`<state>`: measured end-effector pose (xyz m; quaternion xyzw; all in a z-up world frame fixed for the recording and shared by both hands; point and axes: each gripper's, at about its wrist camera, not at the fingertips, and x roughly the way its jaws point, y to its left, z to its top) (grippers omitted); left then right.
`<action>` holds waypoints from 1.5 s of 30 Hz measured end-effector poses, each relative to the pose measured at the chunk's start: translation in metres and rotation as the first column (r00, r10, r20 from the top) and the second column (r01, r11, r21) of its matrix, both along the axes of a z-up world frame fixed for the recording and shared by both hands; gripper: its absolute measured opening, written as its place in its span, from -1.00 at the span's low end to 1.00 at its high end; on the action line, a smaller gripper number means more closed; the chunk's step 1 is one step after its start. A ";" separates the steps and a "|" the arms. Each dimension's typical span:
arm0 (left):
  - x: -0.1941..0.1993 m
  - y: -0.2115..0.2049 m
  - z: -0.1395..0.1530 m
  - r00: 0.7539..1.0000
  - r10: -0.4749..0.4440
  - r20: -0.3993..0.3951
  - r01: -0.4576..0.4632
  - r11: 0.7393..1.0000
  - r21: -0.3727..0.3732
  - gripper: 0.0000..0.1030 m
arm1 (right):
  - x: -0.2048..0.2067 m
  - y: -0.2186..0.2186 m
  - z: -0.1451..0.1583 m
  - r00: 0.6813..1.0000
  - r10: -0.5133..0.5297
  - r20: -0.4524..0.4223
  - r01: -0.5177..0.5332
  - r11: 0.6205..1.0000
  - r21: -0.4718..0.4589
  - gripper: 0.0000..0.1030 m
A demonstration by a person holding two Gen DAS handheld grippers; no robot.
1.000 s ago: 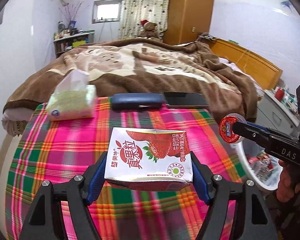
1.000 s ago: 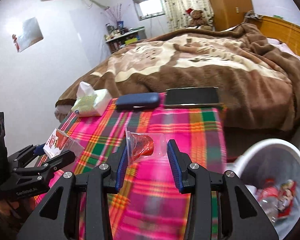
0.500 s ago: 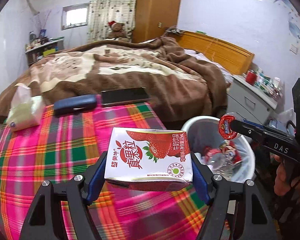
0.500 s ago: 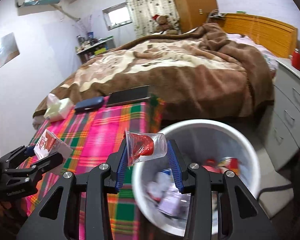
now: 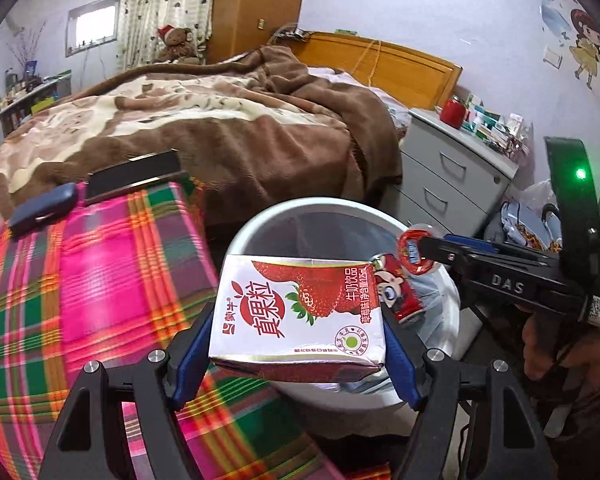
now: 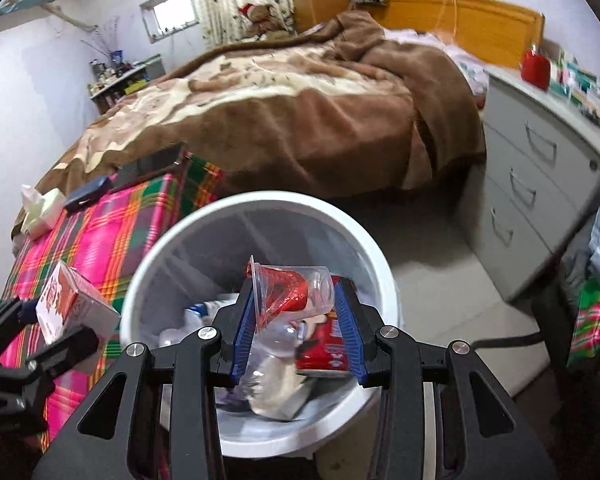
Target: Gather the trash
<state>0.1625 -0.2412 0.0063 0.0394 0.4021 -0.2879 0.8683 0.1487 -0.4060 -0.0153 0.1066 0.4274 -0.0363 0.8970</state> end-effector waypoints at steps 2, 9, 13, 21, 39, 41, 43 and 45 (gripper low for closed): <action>0.001 -0.009 -0.004 1.000 -0.003 -0.008 0.003 1.000 0.015 0.46 | 0.002 -0.004 -0.002 1.000 -0.004 -0.013 0.004 1.000 0.003 -0.16; 0.001 -0.017 -0.008 1.000 -0.002 -0.013 0.002 1.000 0.011 0.50 | -0.001 -0.013 0.000 1.000 -0.004 -0.004 0.004 1.000 0.027 0.26; -0.001 -0.015 -0.004 1.000 -0.003 -0.007 0.003 1.000 -0.003 0.53 | -0.008 -0.014 0.004 1.000 -0.010 0.029 0.009 0.999 0.033 0.26; -0.022 -0.002 0.008 0.998 0.035 0.048 -0.035 0.999 0.002 0.59 | -0.043 0.004 0.024 0.991 -0.026 0.134 0.026 1.000 -0.001 0.26; -0.104 0.044 0.034 0.965 0.155 0.209 -0.155 0.988 -0.016 0.59 | -0.107 0.053 0.030 0.961 -0.074 0.266 0.093 0.994 -0.061 0.26; -0.111 0.047 0.035 0.963 0.157 0.220 -0.156 0.987 -0.020 0.59 | -0.111 0.059 0.029 0.959 -0.066 0.277 0.087 0.994 -0.064 0.26; -0.116 0.050 0.035 0.961 0.164 0.221 -0.162 0.986 -0.028 0.59 | -0.116 0.064 0.027 0.958 -0.066 0.280 0.092 0.993 -0.080 0.26; -0.120 0.053 0.034 0.957 0.177 0.230 -0.176 0.984 -0.026 0.59 | -0.118 0.067 0.026 0.957 -0.067 0.283 0.093 0.993 -0.079 0.26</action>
